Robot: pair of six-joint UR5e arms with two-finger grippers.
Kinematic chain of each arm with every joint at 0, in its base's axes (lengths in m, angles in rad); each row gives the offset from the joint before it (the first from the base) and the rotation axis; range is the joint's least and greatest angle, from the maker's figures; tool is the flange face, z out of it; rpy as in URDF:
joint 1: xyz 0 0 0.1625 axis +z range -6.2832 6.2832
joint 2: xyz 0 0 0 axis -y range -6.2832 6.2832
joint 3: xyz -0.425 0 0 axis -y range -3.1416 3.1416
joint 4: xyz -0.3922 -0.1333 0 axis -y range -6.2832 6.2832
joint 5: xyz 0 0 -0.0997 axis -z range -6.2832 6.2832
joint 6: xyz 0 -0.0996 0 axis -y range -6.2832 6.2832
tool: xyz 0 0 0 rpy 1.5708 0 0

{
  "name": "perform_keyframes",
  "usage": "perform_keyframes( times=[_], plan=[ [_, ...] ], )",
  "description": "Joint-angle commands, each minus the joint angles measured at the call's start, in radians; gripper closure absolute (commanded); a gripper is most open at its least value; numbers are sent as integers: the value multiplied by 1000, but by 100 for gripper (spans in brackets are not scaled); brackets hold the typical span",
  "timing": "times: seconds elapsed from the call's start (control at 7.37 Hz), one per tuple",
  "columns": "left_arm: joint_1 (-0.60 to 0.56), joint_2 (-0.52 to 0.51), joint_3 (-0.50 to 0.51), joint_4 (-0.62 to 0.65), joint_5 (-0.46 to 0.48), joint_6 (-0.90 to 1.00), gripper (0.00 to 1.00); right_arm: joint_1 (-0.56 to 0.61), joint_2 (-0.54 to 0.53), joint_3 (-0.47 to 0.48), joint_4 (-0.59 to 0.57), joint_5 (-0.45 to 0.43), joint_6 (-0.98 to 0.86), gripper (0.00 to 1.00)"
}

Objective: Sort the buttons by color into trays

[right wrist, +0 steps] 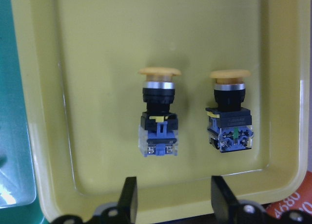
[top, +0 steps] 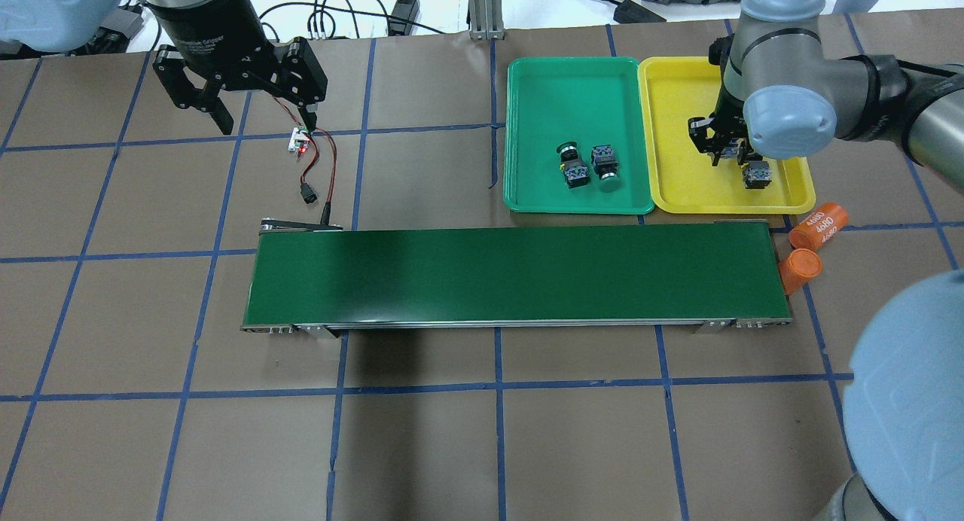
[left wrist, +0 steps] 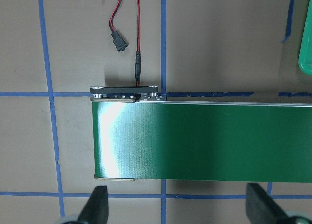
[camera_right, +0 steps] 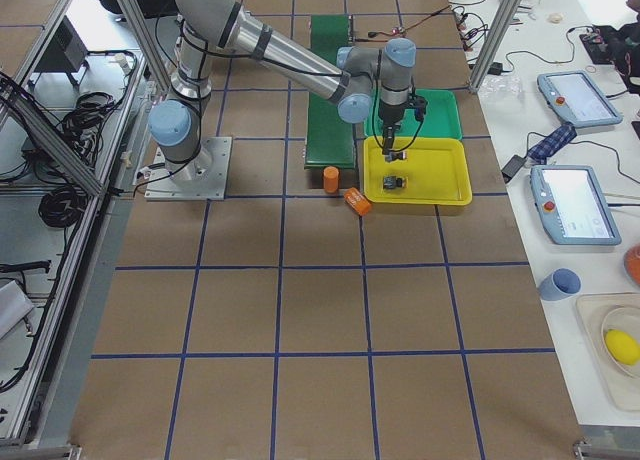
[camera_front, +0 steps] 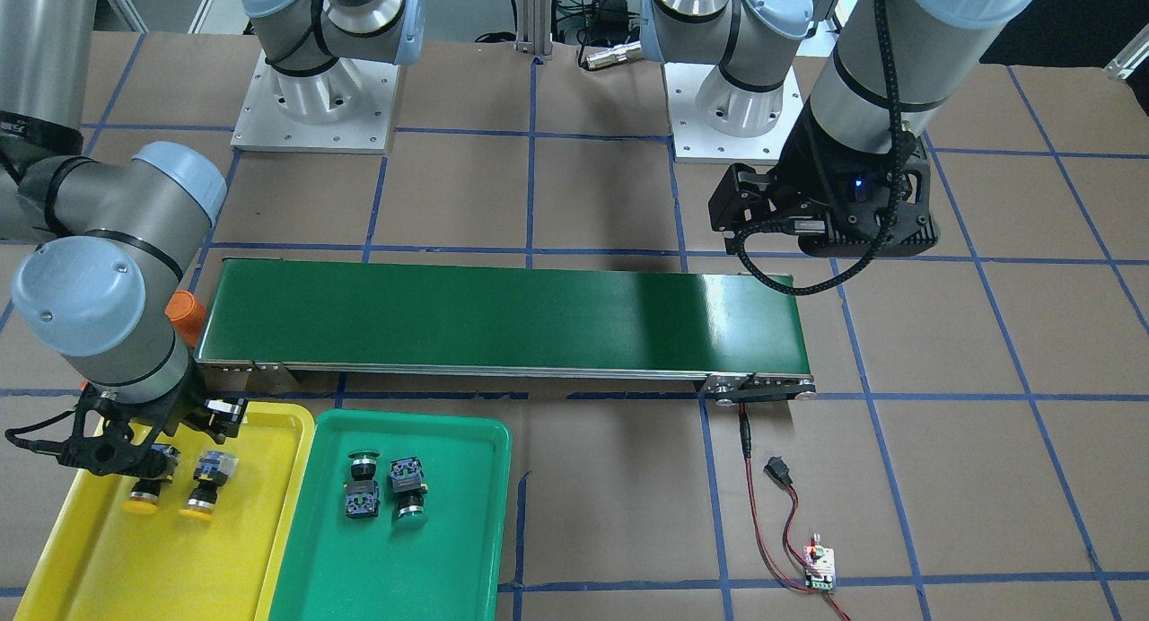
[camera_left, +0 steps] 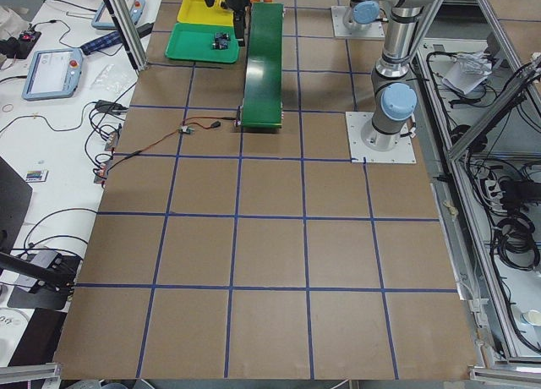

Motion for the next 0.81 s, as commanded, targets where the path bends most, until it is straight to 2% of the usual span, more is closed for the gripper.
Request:
perform_keyframes(
  times=[0.0,0.27,0.68],
  plan=[
    [0,2,1,0,-2,-2,0,-2,-14,-1,-11,-1,-2,0],
    [0,2,1,0,-3,-2,0,-2,-96,2,52,-9,0,0],
    [0,2,1,0,-3,-2,0,2,-349,5,333,-1,14,0]
  ],
)
